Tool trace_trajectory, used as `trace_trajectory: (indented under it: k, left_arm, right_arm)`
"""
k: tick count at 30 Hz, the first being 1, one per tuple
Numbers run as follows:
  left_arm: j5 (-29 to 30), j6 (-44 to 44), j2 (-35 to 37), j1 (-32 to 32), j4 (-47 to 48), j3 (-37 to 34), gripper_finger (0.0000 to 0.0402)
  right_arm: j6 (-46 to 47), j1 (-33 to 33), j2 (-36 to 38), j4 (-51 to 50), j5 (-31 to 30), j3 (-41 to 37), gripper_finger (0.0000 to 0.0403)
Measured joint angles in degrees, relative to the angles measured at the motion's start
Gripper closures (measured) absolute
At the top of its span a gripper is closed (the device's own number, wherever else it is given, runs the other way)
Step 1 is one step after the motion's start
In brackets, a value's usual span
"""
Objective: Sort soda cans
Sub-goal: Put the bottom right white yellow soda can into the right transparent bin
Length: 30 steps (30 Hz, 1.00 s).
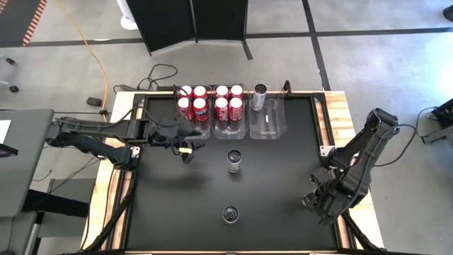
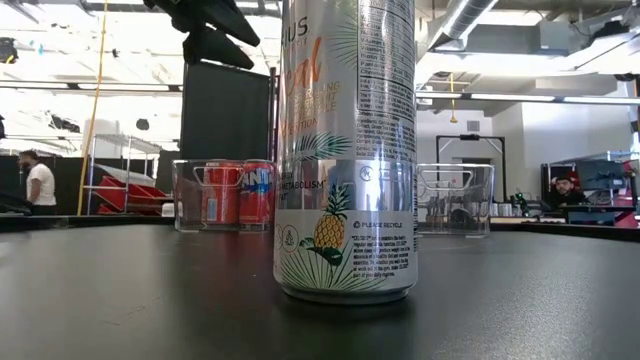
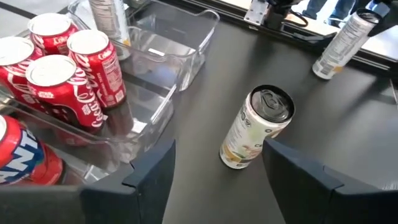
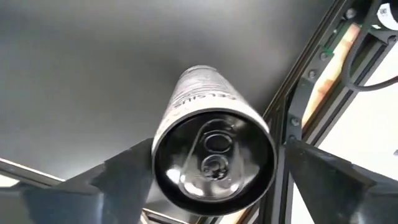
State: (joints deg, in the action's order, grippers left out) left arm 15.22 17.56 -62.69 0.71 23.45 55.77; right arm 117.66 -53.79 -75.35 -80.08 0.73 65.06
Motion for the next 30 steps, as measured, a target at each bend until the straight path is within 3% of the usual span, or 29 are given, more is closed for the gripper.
trace_trajectory:
  k: [9, 19, 30]
  left_arm:
    - [0.2, 1.6, 0.0, -2.3, 3.2, 0.1, 0.0169]
    - [0.5, 1.3, -0.2, -6.4, 11.2, 0.1, 0.0169]
    - [0.3, 7.6, -0.2, -6.4, 16.9, 0.1, 0.0169]
  right_arm:
    - [-6.8, 2.0, 0.1, -0.5, -0.1, 0.1, 0.0171]
    - [-12.6, 9.9, 0.0, -3.3, -2.3, 3.4, 0.0172]
    - [-42.2, 34.4, 0.0, -9.4, -8.6, 19.0, 0.0172]
